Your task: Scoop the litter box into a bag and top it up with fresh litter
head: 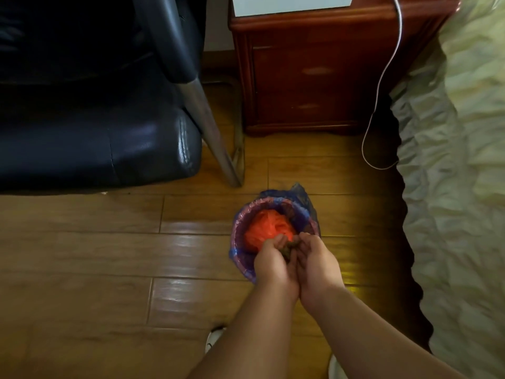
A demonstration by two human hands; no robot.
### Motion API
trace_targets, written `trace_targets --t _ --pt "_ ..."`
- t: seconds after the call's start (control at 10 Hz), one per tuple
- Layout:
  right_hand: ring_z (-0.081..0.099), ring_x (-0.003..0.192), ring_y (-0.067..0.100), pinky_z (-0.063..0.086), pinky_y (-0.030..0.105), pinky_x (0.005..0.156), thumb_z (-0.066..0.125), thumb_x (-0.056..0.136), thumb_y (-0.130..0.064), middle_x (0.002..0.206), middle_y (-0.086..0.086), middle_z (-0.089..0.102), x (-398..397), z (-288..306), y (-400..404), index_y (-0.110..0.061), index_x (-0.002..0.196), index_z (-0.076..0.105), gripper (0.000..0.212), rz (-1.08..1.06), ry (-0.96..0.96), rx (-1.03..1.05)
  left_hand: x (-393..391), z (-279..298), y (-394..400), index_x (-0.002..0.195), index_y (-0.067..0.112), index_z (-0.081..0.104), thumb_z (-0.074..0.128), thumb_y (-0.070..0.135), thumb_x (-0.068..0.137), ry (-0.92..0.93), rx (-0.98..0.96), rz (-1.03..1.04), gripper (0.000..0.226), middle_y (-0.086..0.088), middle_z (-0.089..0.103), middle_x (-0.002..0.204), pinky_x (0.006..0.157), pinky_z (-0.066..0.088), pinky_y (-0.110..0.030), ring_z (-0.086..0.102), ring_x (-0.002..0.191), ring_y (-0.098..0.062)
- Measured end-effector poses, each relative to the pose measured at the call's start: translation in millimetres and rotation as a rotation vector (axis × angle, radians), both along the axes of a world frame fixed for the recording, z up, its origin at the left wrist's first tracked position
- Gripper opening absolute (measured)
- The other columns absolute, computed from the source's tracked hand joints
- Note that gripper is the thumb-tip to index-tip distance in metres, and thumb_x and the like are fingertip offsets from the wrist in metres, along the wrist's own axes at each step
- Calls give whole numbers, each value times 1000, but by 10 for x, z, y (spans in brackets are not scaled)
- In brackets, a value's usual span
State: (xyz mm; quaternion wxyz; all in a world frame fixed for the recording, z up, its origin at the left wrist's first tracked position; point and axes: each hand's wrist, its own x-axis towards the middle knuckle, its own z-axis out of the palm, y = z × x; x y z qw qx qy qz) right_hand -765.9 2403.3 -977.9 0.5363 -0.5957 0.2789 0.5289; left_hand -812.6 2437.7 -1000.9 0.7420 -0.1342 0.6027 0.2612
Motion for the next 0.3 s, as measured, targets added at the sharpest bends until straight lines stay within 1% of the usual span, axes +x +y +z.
trace_targets --t 0.1,0.2,0.3 --pt "72 85 17 56 30 82 56 100 -23 89 4 78 39 8 25 -10 98 72 21 -37 12 24 42 -12 16 106 -4 70 56 13 97 -16 -3 10 24 -21 77 97 94 58 -39 73 97 -34" --pt "70 102 19 51 35 102 55 101 -26 107 6 75 68 12 40 -7 117 69 28 -55 14 46 72 58 28 111 -2 69 51 16 101 -1 38 -26 27 -19 77 102 90 57 -37 72 102 -31" --pt "64 118 22 43 39 112 51 102 -31 126 7 69 110 -9 49 -8 132 62 39 -131 45 76 98 -32 41 127 -2 63 49 19 104 48 46 -16 34 -18 69 124 105 50 -38 66 118 -30"
